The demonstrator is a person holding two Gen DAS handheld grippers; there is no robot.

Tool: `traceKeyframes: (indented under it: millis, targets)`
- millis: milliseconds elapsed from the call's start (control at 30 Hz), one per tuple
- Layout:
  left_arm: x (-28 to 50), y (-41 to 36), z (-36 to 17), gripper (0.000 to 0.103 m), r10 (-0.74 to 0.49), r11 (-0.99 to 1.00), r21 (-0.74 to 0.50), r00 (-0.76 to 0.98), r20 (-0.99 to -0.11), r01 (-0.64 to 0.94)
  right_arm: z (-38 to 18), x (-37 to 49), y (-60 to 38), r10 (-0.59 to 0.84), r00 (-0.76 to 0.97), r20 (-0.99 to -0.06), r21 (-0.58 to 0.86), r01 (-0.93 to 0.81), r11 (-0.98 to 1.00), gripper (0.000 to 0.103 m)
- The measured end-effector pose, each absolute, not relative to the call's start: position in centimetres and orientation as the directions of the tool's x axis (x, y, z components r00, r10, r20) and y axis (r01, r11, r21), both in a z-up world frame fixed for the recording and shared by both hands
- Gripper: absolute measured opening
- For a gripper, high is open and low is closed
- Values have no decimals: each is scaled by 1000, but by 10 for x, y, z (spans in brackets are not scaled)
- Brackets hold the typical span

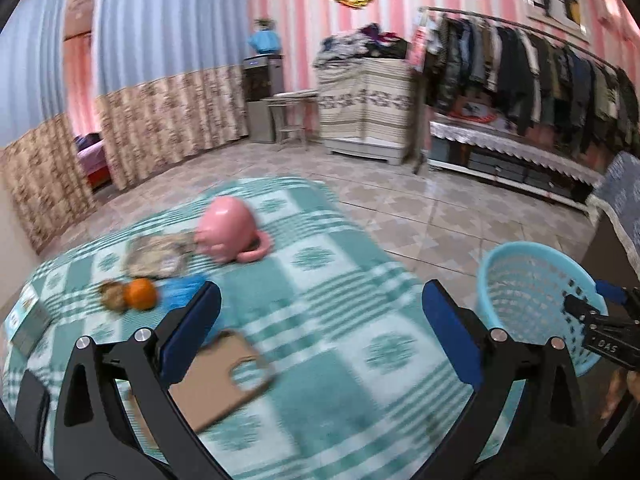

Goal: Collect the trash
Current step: 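Grasp the blue plastic bag with the right tool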

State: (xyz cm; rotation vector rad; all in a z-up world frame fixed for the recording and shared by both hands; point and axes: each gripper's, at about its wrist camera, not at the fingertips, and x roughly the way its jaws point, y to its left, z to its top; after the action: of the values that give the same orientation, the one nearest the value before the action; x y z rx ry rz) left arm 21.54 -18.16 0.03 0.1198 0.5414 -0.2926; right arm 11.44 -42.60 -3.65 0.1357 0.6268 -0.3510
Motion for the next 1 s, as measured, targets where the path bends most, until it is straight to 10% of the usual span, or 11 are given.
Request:
traceKeyframes:
  millis: [1000]
  targets:
    - [272,93,-36,97,177,984,67,837,-518,-167,-28,291,-123,119,798,-591,30,-125,992,88]
